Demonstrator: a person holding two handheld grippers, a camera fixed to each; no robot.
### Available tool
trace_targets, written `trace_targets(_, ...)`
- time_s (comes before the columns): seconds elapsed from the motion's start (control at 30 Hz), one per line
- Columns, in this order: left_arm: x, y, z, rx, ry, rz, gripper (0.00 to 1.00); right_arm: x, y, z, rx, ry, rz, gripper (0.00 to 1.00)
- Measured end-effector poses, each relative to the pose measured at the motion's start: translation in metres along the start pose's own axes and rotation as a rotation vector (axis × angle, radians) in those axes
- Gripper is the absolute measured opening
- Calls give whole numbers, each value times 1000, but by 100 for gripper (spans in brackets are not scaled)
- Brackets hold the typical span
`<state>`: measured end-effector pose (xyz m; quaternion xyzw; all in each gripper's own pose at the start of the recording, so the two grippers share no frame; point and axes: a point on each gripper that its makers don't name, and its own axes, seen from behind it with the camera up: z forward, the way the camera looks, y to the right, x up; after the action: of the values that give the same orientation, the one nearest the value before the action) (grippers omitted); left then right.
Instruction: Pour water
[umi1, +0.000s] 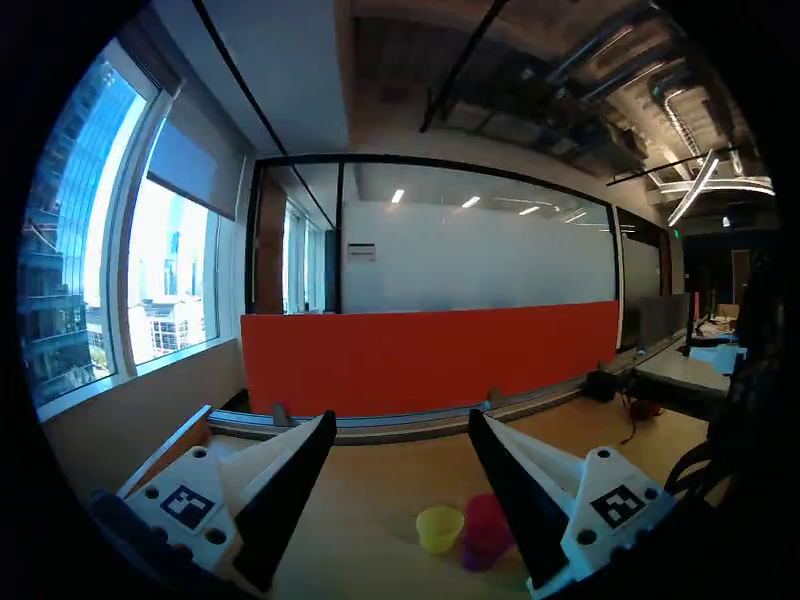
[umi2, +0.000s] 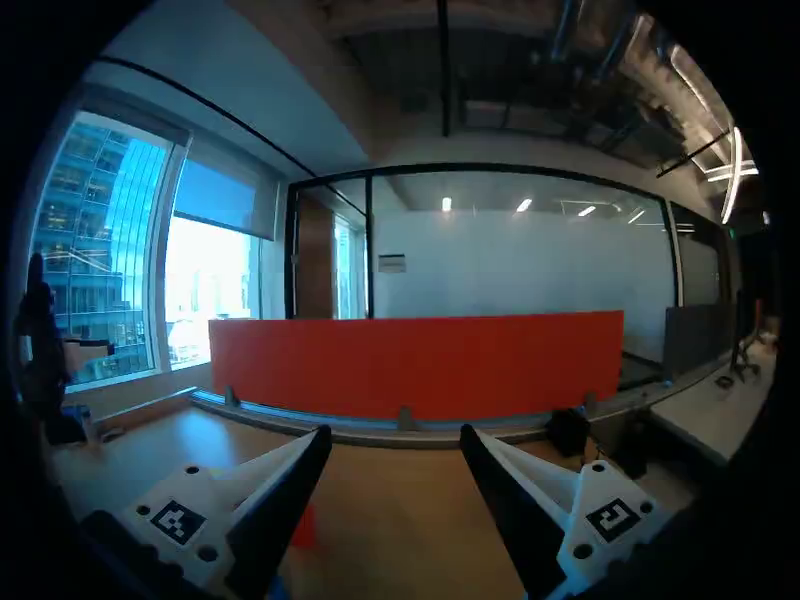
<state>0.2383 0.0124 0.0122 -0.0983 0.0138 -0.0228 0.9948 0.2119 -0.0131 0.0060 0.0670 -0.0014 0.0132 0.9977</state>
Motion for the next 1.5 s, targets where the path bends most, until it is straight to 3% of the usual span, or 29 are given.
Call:
trace_targets(0.3, 2, 14, 4, -86, -40, 1, 98, 7, -13, 6, 68, -8, 5, 99)
trace_targets(0.67, 13, 49, 3, -276, -44, -45, 98, 9, -56, 3, 286, -43, 5, 99)
trace_targets(0.9, 14, 64, 1, -364, -60, -70, 98, 19, -83, -7, 389, -39, -39, 99)
trace_targets(1.2, 10, 91, -7, -488, -72, -72, 98, 17, -100, -14, 467, -60, -43, 99)
trace_targets(1.5, 0, 110, -16, -592, -80, -70, 98, 2, -108, -19, 529, -110, -66, 99)
